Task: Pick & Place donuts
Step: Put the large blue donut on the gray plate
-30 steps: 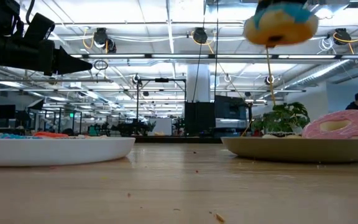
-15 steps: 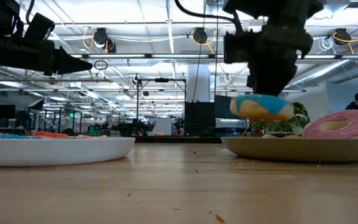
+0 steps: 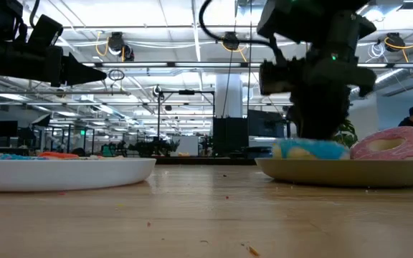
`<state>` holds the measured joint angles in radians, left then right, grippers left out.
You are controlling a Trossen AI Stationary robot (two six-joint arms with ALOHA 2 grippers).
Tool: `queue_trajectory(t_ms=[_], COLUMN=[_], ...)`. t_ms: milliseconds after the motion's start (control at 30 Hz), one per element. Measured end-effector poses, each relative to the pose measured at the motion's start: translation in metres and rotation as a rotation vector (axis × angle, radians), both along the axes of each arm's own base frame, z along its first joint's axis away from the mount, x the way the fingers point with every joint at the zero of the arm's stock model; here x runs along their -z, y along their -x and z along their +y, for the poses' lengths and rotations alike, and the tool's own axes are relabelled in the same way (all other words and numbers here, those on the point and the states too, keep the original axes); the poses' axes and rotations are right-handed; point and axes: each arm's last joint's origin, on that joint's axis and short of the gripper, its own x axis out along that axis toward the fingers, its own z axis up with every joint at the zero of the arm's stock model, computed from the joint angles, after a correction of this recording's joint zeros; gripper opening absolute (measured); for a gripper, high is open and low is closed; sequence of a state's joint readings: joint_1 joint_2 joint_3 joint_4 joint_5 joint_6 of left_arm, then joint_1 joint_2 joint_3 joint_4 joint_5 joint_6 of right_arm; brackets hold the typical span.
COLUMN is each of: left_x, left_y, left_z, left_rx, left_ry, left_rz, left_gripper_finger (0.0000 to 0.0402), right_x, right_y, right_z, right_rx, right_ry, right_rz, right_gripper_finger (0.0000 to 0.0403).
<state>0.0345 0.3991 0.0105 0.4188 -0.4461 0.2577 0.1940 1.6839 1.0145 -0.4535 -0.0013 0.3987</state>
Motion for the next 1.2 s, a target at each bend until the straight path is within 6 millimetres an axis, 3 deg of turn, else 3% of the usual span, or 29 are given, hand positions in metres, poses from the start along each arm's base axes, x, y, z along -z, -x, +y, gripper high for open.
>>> queue_trajectory(t_ms=[200,367,767,1200], left_x=[0.000,0.000,0.000,0.000], left_y=[0.000,0.000,0.000,0.000], left_z=[0.000,0.000,0.000,0.000], left_rx=[0.000,0.000,0.000,0.000], left_ry=[0.000,-0.002,-0.001,0.000], left_rz=[0.003,0.005,0.004,0.004], left_gripper_finger=[0.0033,0.0033,0.0033,0.0033], right_x=[0.015,0.016,-0.003,-0.006], right_y=[-0.003,-0.004,-0.018,-0.014], right_z=[-0.001,0.000,0.002,-0.001], right_rx=[-0.041,-0.042,-0.036,-0.004], right_ry=[0.024,0.024,0.022,0.050], right_rz=[0.042,0.042,0.007,0.077], right_gripper_finger=[0.0011,0.0042,0.0171,0.0214])
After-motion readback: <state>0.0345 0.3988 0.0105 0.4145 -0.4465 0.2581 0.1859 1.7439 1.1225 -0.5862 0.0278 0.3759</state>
